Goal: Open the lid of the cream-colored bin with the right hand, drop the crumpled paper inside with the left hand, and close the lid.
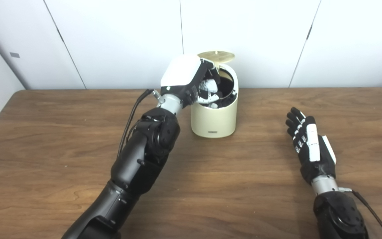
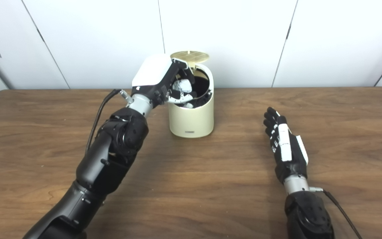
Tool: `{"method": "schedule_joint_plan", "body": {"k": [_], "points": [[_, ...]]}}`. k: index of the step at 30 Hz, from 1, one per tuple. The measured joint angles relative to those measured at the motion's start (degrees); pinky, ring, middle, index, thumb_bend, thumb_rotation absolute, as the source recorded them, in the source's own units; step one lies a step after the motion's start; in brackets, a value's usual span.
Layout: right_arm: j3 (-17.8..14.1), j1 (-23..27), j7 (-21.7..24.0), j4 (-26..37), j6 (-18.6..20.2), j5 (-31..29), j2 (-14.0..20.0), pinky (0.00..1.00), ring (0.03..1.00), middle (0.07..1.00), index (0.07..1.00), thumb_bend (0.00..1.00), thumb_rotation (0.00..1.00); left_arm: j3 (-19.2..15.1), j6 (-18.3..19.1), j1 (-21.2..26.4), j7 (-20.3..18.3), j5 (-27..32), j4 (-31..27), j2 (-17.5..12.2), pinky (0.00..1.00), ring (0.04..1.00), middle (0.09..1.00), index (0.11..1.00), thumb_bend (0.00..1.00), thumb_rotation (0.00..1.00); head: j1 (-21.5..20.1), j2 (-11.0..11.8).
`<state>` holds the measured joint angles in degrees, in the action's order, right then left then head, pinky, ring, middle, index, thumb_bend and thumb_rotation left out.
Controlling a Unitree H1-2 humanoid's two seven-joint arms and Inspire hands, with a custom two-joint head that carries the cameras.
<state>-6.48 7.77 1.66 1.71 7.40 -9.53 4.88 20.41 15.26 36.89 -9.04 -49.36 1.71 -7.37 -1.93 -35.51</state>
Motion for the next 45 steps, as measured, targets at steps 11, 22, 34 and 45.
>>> {"method": "schedule_joint_plan", "body": {"k": [11, 22, 34, 45], "points": [[0.04, -0.13, -0.05, 0.31, 0.29, -0.04, -0.22, 0.94, 0.916, 0.875, 0.864, 0.55, 0.95, 0.17, -1.56, 0.05, 4.55, -0.19, 3.26, 0.76, 0.32, 0.428, 0.544, 0.485, 0.47, 0.00, 0.09, -0.18], [0.24, -0.16, -0.04, 1.10, 1.52, -0.06, -0.40, 0.94, 0.875, 0.822, 0.807, 0.53, 0.93, -0.08, -5.41, -0.04, 11.73, 0.62, 6.73, 1.84, 0.31, 0.447, 0.558, 0.460, 0.47, 0.00, -0.17, -0.62], [0.84, -0.35, -0.07, 2.69, 3.63, 1.33, -0.22, 0.95, 0.877, 0.782, 0.784, 0.53, 0.98, 0.33, -7.57, -0.09, 15.05, 0.54, 8.07, 2.04, 0.34, 0.450, 0.547, 0.470, 0.47, 0.00, -0.09, -0.62], [0.51, -0.35, -0.04, 2.68, 3.62, 0.81, -0.40, 0.98, 0.876, 0.772, 0.770, 0.57, 1.00, 1.87, -6.36, 0.07, 13.50, -2.54, 7.78, 1.56, 0.51, 0.616, 0.616, 0.487, 0.52, 0.03, -0.35, -0.70]]}}
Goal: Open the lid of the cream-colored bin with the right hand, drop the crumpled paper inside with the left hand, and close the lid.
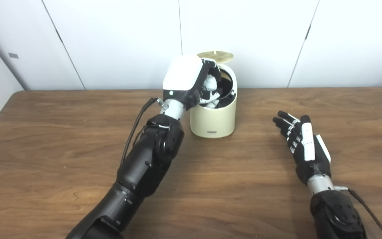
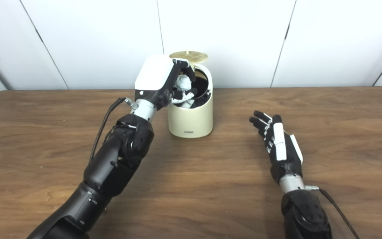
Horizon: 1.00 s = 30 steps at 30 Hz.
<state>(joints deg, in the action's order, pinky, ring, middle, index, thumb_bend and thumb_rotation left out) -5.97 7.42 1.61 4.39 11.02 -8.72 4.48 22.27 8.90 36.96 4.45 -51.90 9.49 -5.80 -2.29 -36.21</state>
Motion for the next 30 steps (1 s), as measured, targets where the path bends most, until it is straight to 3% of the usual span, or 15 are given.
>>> {"method": "schedule_joint_plan", "body": {"k": [9, 10, 11, 13, 16, 19, 20, 21, 22, 25, 30], "points": [[-0.28, 0.00, -0.40, 0.00, -0.01, -0.07, -0.56, 0.97, 0.862, 0.750, 0.754, 0.62, 1.00, -0.05, -0.11, 0.01, -0.05, -0.03, 0.00, 0.03, 0.53, 0.634, 0.667, 0.494, 0.52, 0.04, 0.09, -0.09], [-0.30, 0.00, -0.40, 0.00, 0.00, -0.08, -0.56, 0.97, 0.865, 0.753, 0.754, 0.62, 1.00, -0.05, -0.14, 0.01, -0.05, -0.01, 0.00, 0.03, 0.54, 0.645, 0.677, 0.567, 0.72, 0.02, 0.09, -0.09], [-0.32, 0.00, -0.41, 0.00, 0.00, -0.08, -0.56, 0.98, 0.864, 0.752, 0.752, 0.62, 1.00, -0.07, -0.19, 0.00, -0.06, 0.03, 0.00, 0.03, 0.55, 0.655, 0.688, 0.614, 0.84, 0.01, 0.09, -0.09], [-0.34, 0.02, -0.44, 0.00, 0.01, -0.09, -0.59, 0.98, 0.862, 0.751, 0.750, 0.61, 1.00, -0.12, -0.33, 0.00, -0.06, 0.23, 0.00, 0.03, 0.55, 0.659, 0.694, 0.638, 0.91, 0.00, 0.09, -0.09], [-0.31, 0.03, -0.58, 0.00, 0.01, 0.08, -0.60, 0.97, 0.856, 0.741, 0.747, 0.59, 1.00, -0.27, -0.55, 0.00, -0.05, 0.56, 0.00, 0.02, 0.56, 0.658, 0.697, 0.646, 0.92, 0.00, -0.09, -0.18], [-0.30, 0.06, -1.06, 0.00, 0.01, 0.38, -0.62, 0.96, 0.851, 0.736, 0.749, 0.58, 1.00, -0.50, -0.74, -0.01, -0.02, 1.03, 0.00, 0.02, 0.54, 0.627, 0.674, 0.621, 0.87, 0.00, -0.09, -0.18], [-0.30, 0.06, -1.16, 0.00, 0.02, 0.40, -0.63, 0.96, 0.851, 0.736, 0.750, 0.58, 1.00, -0.70, -0.87, -0.02, 0.10, 1.28, 0.00, 0.05, 0.52, 0.599, 0.659, 0.558, 0.70, 0.02, 0.00, -0.26], [-0.30, 0.07, -1.25, 0.00, 0.02, 0.40, -0.64, 0.96, 0.851, 0.736, 0.751, 0.58, 1.00, -0.89, -1.02, -0.04, 0.21, 1.80, 0.01, 0.07, 0.51, 0.584, 0.651, 0.526, 0.61, 0.02, 0.00, -0.26], [-0.30, 0.08, -1.34, 0.00, 0.02, 0.40, -0.64, 0.96, 0.852, 0.736, 0.751, 0.58, 1.00, -1.11, -1.21, -0.08, 0.44, 2.43, 0.03, 0.13, 0.40, 0.523, 0.622, 0.507, 0.52, 0.01, 0.00, -0.26], [-0.29, 0.11, -1.45, -0.01, 0.02, 0.39, -0.63, 0.96, 0.851, 0.738, 0.753, 0.58, 1.00, -1.38, -2.14, -0.38, 1.39, 3.09, 0.18, 0.15, 0.33, 0.454, 0.562, 0.454, 0.47, 0.00, 0.00, -0.26], [-0.32, 0.13, -1.44, -0.02, 0.02, 0.22, -0.63, 0.97, 0.851, 0.741, 0.751, 0.58, 1.00, -1.75, -2.86, -0.96, 1.91, 3.21, 0.05, 0.15, 0.33, 0.444, 0.529, 0.440, 0.47, 0.00, -0.09, -0.09]]}}
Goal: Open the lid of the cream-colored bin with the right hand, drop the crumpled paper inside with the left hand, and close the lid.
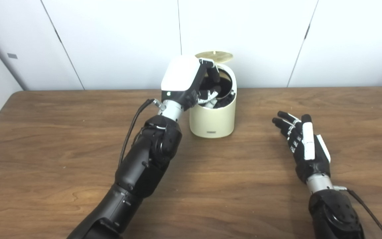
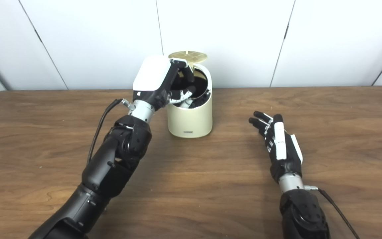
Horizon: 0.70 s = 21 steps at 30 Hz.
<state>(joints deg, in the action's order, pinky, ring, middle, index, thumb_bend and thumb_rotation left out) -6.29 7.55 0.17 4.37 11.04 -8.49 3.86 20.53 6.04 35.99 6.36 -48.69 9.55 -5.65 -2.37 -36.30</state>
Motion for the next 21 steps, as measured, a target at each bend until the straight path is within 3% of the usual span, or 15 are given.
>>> {"method": "schedule_joint_plan", "body": {"k": [13, 19, 21], "points": [[-0.02, 0.02, 0.01, -0.12, 0.01, -0.05, 0.19, 0.97, 0.857, 0.748, 0.758, 0.57, 1.00, -1.27, -0.58, -1.67, 0.54, 0.59, -1.65, 0.63, 0.31, 0.427, 0.527, 0.466, 0.47, 0.00, 0.62, 0.17], [-0.46, 0.21, 0.03, -0.76, -0.42, -0.10, 0.58, 0.97, 0.856, 0.749, 0.754, 0.58, 1.00, -2.87, -1.40, -3.61, 0.18, 4.07, -5.37, 0.94, 0.31, 0.412, 0.521, 0.448, 0.47, 0.00, 0.79, 0.09], [-0.60, 0.26, 0.04, -0.87, -0.43, -0.15, 0.67, 0.97, 0.856, 0.753, 0.752, 0.59, 1.00, -3.40, -1.50, -3.98, -0.22, 4.76, -6.50, 0.88, 0.35, 0.417, 0.520, 0.451, 0.47, 0.00, 0.88, 0.09]]}}
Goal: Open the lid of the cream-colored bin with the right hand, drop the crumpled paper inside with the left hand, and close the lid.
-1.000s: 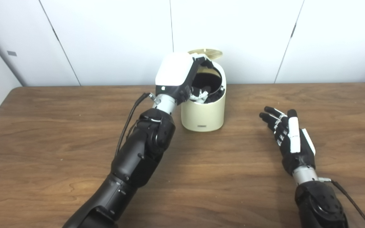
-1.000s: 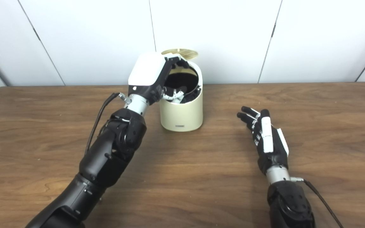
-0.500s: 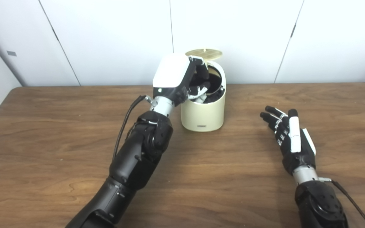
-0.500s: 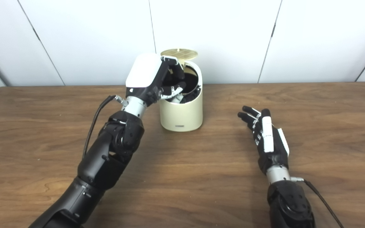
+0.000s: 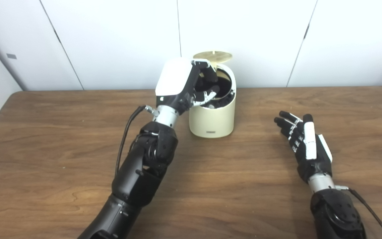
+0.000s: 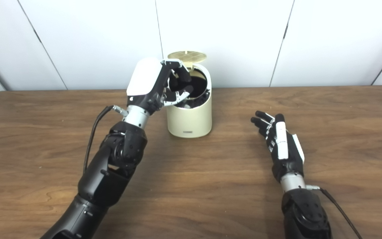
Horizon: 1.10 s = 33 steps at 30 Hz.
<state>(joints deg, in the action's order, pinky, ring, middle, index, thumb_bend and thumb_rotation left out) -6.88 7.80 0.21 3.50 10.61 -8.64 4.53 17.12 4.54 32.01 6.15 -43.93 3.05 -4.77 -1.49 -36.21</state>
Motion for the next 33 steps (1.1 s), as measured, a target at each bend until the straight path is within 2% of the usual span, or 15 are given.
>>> {"method": "schedule_joint_plan", "body": {"k": [3, 7, 12, 18, 22, 26, 28, 29, 30, 32, 33], "points": [[0.00, 0.00, 0.04, 0.00, 0.00, -0.03, 0.10, 0.96, 0.860, 0.763, 0.746, 0.60, 1.00, -0.83, -0.08, -0.20, -0.74, 1.11, -1.85, -0.50, 0.39, 0.414, 0.519, 0.472, 0.48, 0.00, 0.00, 0.00], [-0.08, 0.01, 0.04, 0.00, 0.00, -0.06, 0.13, 0.95, 0.865, 0.781, 0.743, 0.60, 1.00, -2.09, -1.20, -0.98, -1.06, 2.44, -4.23, -1.84, 0.38, 0.421, 0.500, 0.462, 0.48, 0.00, 0.00, 0.00], [-0.48, 0.02, 0.02, -0.01, -0.01, -0.15, 0.10, 0.94, 0.874, 0.816, 0.740, 0.63, 1.00, -4.12, -2.96, -3.76, -0.69, 4.13, -6.63, -2.81, 0.38, 0.445, 0.531, 0.459, 0.48, 0.00, 0.09, 0.00], [-0.46, 0.04, -0.01, -0.01, -0.37, -0.06, 0.10, 0.94, 0.883, 0.821, 0.739, 0.64, 1.00, -10.58, -2.47, -6.77, 0.86, 9.08, -9.73, -0.26, 0.34, 0.444, 0.521, 0.461, 0.47, 0.00, 0.09, 0.00], [-0.63, 0.05, 0.13, -0.06, -0.80, -0.94, 0.11, 0.95, 0.896, 0.830, 0.747, 0.65, 1.00, -15.62, -1.25, -8.19, 1.26, 16.34, -11.31, 1.69, 0.33, 0.456, 0.506, 0.464, 0.47, 0.00, 0.09, 0.00], [-0.94, 0.05, 0.19, -0.50, -1.70, -1.33, 0.33, 0.94, 0.905, 0.843, 0.752, 0.64, 1.00, -20.35, 0.36, -10.32, 1.75, 21.14, -11.69, 2.01, 0.34, 0.464, 0.517, 0.474, 0.48, 0.00, 0.18, 0.00], [-1.05, 0.05, 0.31, -0.55, -1.83, -1.62, 0.44, 0.94, 0.907, 0.846, 0.755, 0.62, 1.00, -22.85, 2.11, -11.79, 2.00, 24.10, -11.95, 2.28, 0.37, 0.467, 0.499, 0.481, 0.48, 0.00, 0.18, 0.00], [-1.13, 0.05, 0.44, -0.55, -1.84, -1.86, 0.46, 0.94, 0.907, 0.847, 0.757, 0.62, 1.00, -24.44, 3.37, -12.79, 2.04, 26.08, -12.40, 2.70, 0.44, 0.472, 0.495, 0.485, 0.49, 0.00, 0.18, 0.00], [-1.23, 0.03, 0.50, -0.54, -1.85, -2.04, 0.47, 0.94, 0.906, 0.845, 0.759, 0.61, 1.00, -25.49, 4.45, -13.70, 2.14, 27.58, -12.79, 3.12, 0.46, 0.466, 0.492, 0.494, 0.50, 0.00, 0.18, 0.00], [-1.43, 0.02, 0.55, -0.54, -1.85, -2.25, 0.56, 0.94, 0.904, 0.845, 0.766, 0.60, 1.00, -26.78, 5.66, -15.70, 2.14, 30.36, -13.37, 3.61, 0.47, 0.447, 0.498, 0.503, 0.50, 0.00, 0.26, -0.09], [-1.44, 0.03, 0.67, -0.53, -1.85, -2.32, 0.65, 0.94, 0.903, 0.845, 0.770, 0.59, 1.00, -26.94, 5.71, -16.65, 1.93, 31.52, -13.38, 3.55, 0.48, 0.517, 0.498, 0.497, 0.51, 0.00, 0.52, -0.09]]}}
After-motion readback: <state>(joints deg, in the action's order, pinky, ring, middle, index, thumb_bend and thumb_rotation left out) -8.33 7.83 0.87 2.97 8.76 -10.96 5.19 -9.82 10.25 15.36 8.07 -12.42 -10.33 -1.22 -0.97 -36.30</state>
